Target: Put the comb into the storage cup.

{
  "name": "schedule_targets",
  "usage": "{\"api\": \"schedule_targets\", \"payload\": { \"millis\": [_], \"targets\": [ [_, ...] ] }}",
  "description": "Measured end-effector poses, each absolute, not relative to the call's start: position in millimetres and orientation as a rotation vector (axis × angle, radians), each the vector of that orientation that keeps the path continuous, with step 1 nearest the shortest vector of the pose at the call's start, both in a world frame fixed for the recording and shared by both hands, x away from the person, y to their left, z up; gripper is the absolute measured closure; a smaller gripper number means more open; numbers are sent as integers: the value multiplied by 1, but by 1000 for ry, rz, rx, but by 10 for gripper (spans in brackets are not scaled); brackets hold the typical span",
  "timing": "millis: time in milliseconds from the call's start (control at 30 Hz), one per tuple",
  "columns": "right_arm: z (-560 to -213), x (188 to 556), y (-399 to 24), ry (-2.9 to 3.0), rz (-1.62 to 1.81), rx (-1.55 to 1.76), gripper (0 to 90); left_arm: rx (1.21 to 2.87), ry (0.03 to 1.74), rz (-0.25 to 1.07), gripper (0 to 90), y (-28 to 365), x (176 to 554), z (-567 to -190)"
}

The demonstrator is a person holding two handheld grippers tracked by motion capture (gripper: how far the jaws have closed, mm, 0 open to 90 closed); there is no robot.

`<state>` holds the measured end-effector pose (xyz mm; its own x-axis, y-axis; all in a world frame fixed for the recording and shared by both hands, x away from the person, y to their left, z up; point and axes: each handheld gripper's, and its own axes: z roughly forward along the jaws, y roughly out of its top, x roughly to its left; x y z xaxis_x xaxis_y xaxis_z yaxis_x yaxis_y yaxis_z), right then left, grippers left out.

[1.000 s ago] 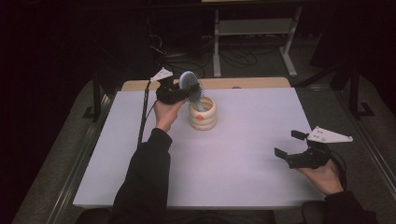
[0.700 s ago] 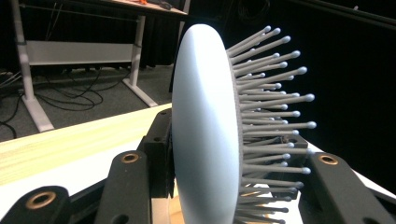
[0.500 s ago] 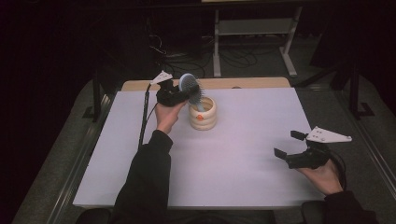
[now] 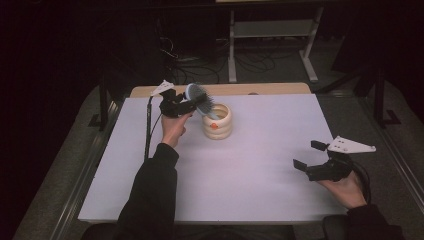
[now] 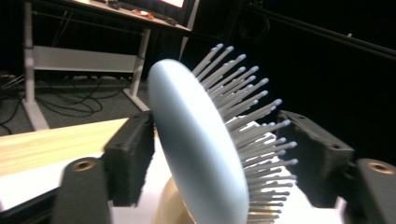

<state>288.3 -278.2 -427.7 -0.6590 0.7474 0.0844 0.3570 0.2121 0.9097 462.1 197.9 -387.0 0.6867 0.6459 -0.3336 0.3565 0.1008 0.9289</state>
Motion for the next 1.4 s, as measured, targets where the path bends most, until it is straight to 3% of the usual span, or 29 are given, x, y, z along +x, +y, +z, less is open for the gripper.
{"api": "schedule_targets", "payload": {
  "millis": [400,600,1400],
  "targets": [
    [-430,289,-279,2129,1425,1031,0,1585,813,317,3,212,448,-382],
    [-430,288,-278,2129,1423,1027,0,1656,765,416,0,216,439,-379],
    [-430,287,-278,2139,1422,1026,0,1672,711,420,0,250,415,-376]
  ]
}}
